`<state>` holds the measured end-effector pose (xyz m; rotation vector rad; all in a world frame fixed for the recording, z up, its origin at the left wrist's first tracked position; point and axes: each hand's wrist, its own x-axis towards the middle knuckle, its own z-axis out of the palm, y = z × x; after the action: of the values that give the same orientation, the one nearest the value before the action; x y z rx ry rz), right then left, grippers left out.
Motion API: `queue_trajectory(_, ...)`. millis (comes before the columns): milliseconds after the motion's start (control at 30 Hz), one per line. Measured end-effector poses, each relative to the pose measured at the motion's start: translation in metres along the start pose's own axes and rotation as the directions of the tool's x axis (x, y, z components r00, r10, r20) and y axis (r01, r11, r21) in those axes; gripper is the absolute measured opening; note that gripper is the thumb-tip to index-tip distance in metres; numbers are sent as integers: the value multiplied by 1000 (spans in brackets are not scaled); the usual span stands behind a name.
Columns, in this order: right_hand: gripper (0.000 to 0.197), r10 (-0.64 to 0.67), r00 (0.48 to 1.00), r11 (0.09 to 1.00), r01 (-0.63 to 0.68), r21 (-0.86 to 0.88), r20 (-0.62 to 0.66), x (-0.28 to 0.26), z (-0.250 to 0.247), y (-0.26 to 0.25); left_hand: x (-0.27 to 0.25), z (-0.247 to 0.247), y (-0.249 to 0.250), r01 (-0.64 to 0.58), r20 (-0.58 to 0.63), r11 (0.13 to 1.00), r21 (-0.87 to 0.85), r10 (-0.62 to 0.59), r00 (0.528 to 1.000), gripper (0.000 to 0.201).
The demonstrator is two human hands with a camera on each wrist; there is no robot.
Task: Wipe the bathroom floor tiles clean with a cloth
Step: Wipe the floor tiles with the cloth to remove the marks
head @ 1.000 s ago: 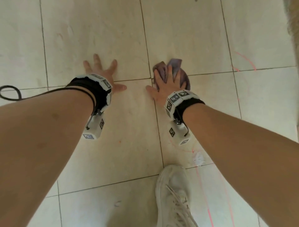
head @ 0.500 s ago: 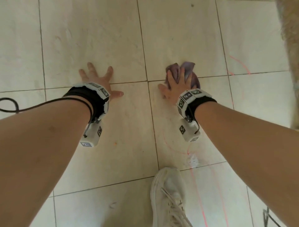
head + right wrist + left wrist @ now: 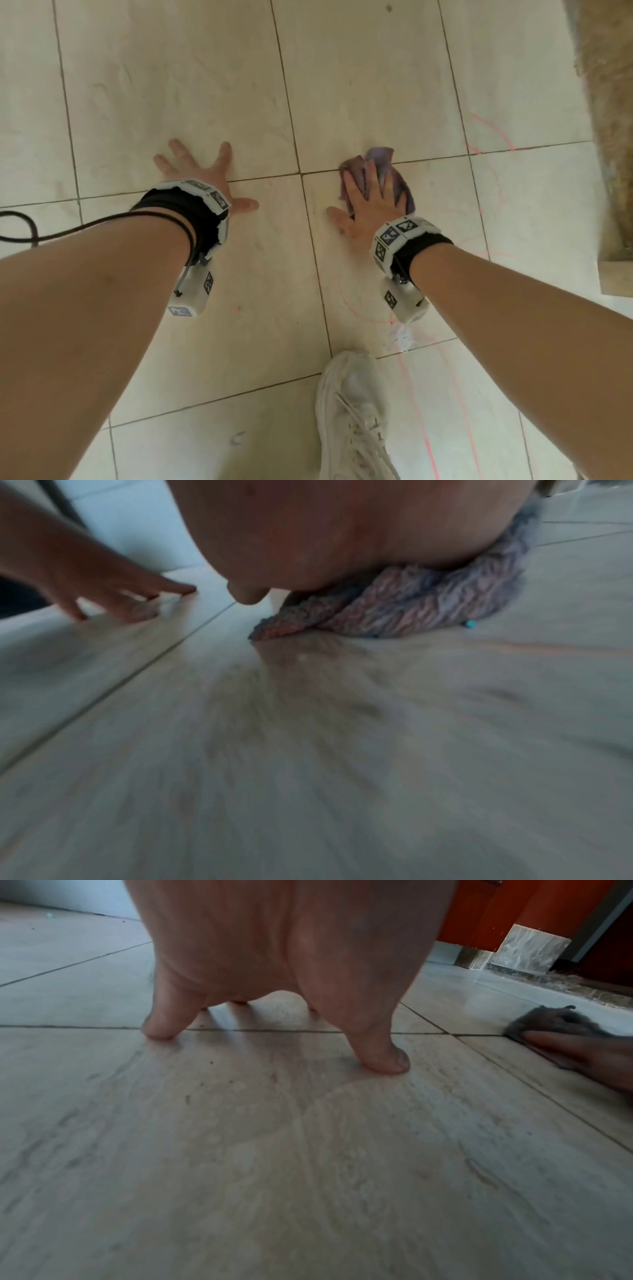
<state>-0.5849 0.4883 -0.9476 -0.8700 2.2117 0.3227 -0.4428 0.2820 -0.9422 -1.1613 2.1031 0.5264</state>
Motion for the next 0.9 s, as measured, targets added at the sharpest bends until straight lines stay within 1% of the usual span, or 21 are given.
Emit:
queue_trajectory(67, 81, 38, 997, 998, -34, 51, -72, 11, -6, -22, 1, 1, 1, -2, -12, 1000, -14, 2, 1000, 110)
queue_trajectory(133, 83, 9, 996, 999, -5, 48, -84, 11, -5, -38, 2, 3, 0, -3, -23, 1000, -22, 3, 1000, 110)
queue_trajectory(233, 82, -126, 991, 991, 123, -55, -42, -14, 18, -44, 3, 5, -2, -10, -30, 1000, -21, 9, 999, 111)
queue_trajectory(300, 78, -186, 982, 973, 187, -134, 16, -34, 33, -32, 5, 6, -3, -13, -37, 1000, -20, 12, 999, 112)
queue_trajectory(333, 75, -196, 979, 967, 201, -154, 45, -39, 37, -21, 4, 6, -3, -12, -37, 1000, -18, 12, 999, 112)
queue_trajectory(400, 70, -180, 982, 972, 186, -144, 54, -38, 33, 2, 3, 5, -3, -10, -31, 1000, -15, 9, 999, 112)
queue_trajectory(467, 71, -115, 993, 988, 115, -100, 7, -24, 23, 15, 3, 5, -2, -9, -26, 1000, -16, 9, 1000, 112)
queue_trajectory(567, 75, -22, 996, 1000, 23, 6, -87, 3, 9, -1, 5, 5, -3, -10, -22, 1000, -14, 9, 1000, 114)
queue_trajectory(633, 78, 5, 991, 999, 1, 44, -133, 13, 4, -19, 6, 5, -2, -12, -20, 1000, -15, 11, 1000, 114)
queue_trajectory(700, 81, -17, 989, 999, 22, 33, -144, 15, 5, -31, 6, 5, -2, -5, -18, 1000, -13, 5, 1000, 115)
queue_trajectory(800, 83, -102, 987, 995, 100, -23, -128, 6, 17, -40, 4, 2, -1, 2, -11, 1000, -14, -2, 1000, 115)
queue_trajectory(900, 83, -117, 985, 993, 116, -15, -130, 1, 20, -43, -1, 0, 7, 23, 0, 999, -33, -23, 1000, 117)
